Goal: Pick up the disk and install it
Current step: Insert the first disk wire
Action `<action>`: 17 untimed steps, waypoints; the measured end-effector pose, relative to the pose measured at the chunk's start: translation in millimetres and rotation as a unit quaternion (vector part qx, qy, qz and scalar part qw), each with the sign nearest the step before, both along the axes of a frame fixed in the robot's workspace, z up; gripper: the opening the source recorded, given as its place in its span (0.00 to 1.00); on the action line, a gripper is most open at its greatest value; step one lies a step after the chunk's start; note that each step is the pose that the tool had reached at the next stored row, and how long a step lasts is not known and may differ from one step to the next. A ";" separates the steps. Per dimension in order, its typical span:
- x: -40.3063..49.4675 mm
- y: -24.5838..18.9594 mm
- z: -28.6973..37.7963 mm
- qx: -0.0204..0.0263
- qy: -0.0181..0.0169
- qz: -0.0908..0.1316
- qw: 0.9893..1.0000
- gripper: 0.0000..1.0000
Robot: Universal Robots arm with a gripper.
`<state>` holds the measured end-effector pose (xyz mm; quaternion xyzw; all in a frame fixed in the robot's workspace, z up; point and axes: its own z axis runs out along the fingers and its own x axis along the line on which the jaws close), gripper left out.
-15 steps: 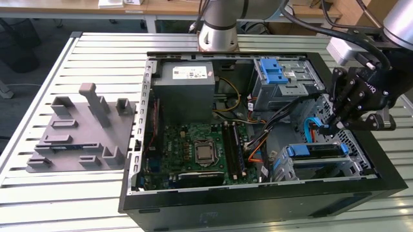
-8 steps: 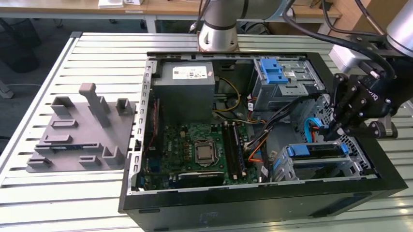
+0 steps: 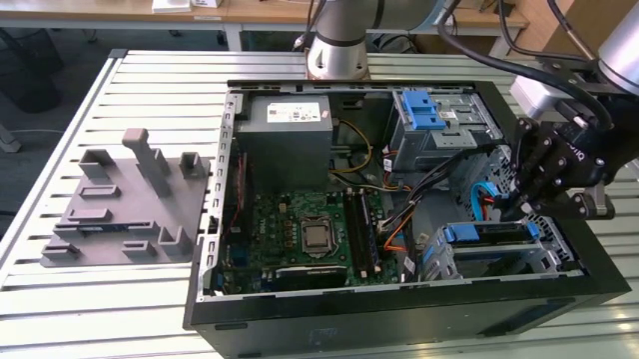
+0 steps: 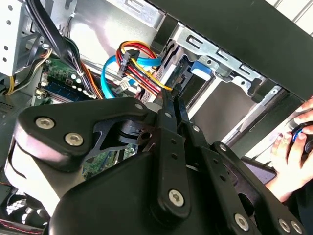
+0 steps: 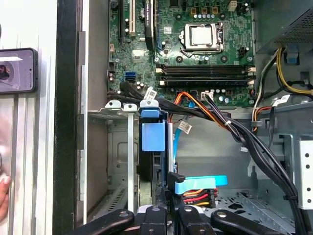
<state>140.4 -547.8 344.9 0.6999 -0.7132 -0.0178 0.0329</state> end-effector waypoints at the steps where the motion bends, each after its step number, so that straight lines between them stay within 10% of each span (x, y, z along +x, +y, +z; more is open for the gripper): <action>1: 0.5 -0.8 -1.0 0.000 0.001 0.000 1.000 0.16; 11: 5.6 -3.5 -7.1 0.000 0.016 0.000 1.000 0.16; 17: 8.1 -3.5 -8.9 0.000 0.018 0.000 1.000 0.16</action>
